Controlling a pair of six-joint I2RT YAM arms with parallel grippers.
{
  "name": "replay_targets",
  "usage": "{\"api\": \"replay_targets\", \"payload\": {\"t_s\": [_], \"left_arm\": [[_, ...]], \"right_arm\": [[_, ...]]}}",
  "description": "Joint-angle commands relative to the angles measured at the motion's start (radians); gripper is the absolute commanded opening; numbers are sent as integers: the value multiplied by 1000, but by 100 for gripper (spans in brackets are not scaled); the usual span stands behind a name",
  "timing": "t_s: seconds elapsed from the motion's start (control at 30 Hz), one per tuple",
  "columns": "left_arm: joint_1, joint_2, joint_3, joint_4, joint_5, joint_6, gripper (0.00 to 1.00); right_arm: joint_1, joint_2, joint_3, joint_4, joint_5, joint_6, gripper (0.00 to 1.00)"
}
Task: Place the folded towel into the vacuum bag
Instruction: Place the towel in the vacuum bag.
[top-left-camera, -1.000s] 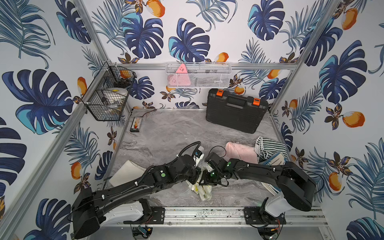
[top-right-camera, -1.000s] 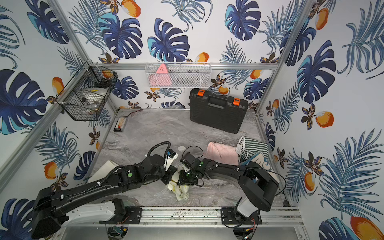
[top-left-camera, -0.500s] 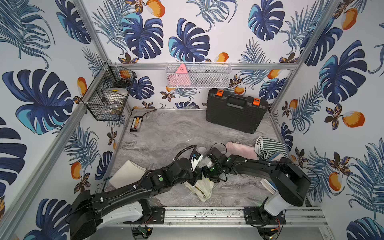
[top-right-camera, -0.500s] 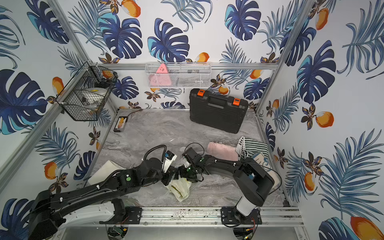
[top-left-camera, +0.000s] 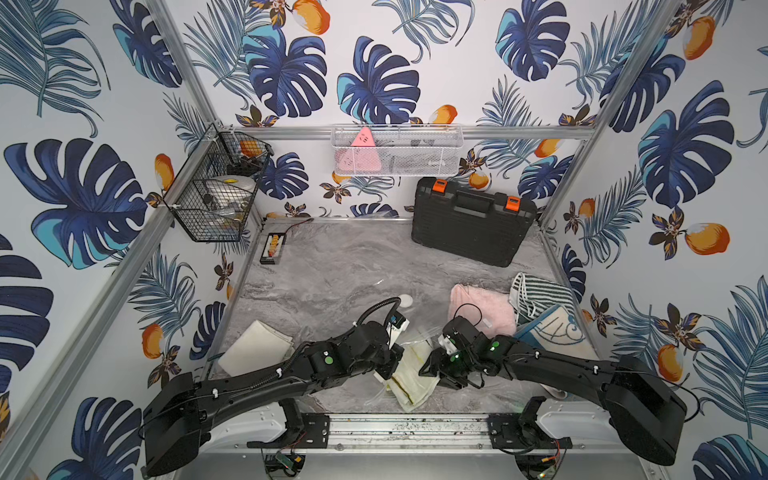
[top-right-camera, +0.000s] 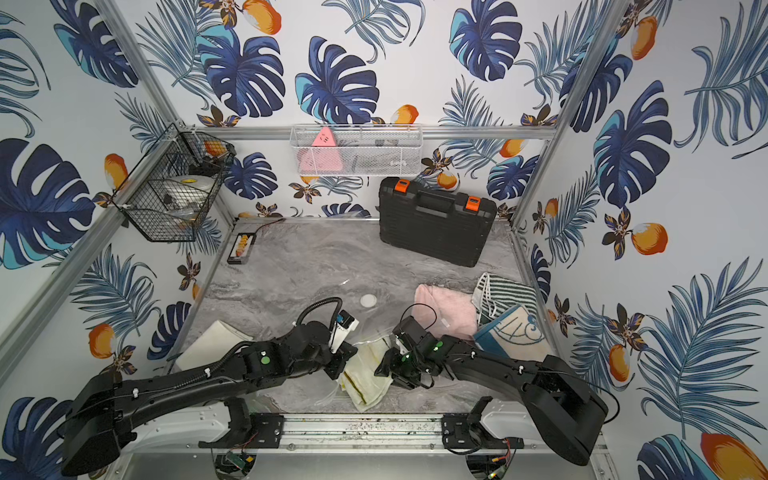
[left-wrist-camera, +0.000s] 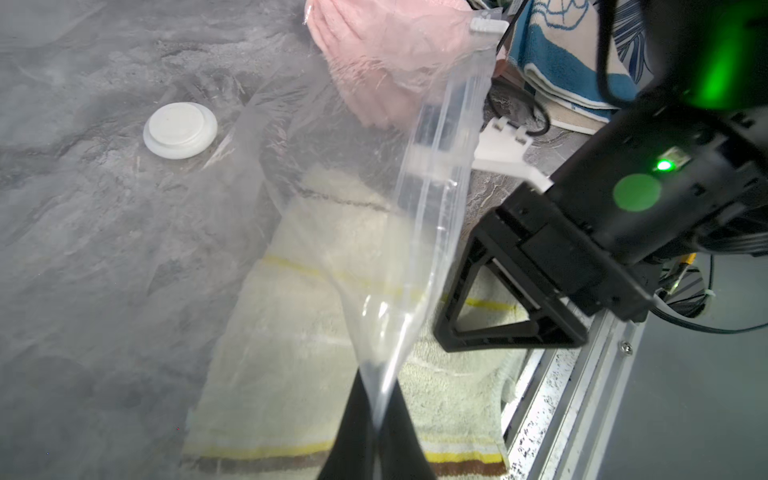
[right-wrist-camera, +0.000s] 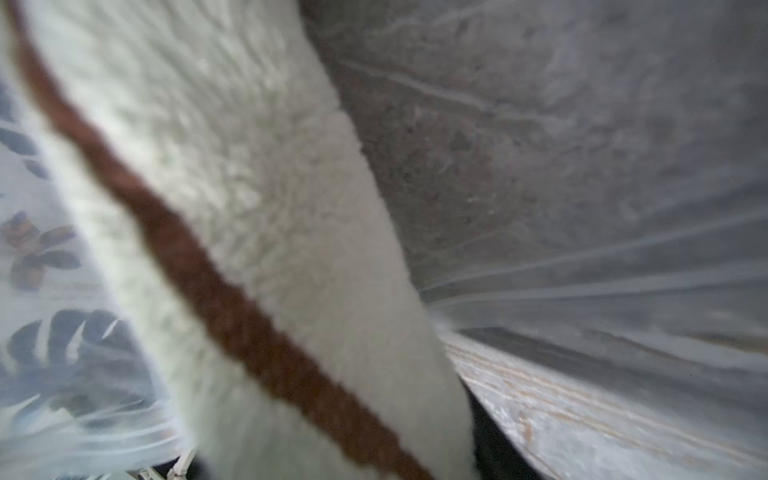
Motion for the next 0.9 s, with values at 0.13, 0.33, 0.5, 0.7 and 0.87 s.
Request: {"api": "replay_targets", "payload": {"t_s": [0.13,0.33,0.5,0.7,0.87], "left_arm": [[-7,53,31,58,83,73,0],[-5,97,16,77,92,100,0],[-3,115,15,72,78,102,0],[5,77,14,38,-12,79,0],[24,15,11,12,-70,23,0]], "right_arm": [[18,278,131,345,29,7,10],[37,482,212,584,5,21,8],[37,623,271,755,-25,42,15],[18,571,229,689,-27,60,54],[13,344,115,386,14,95,76]]}}
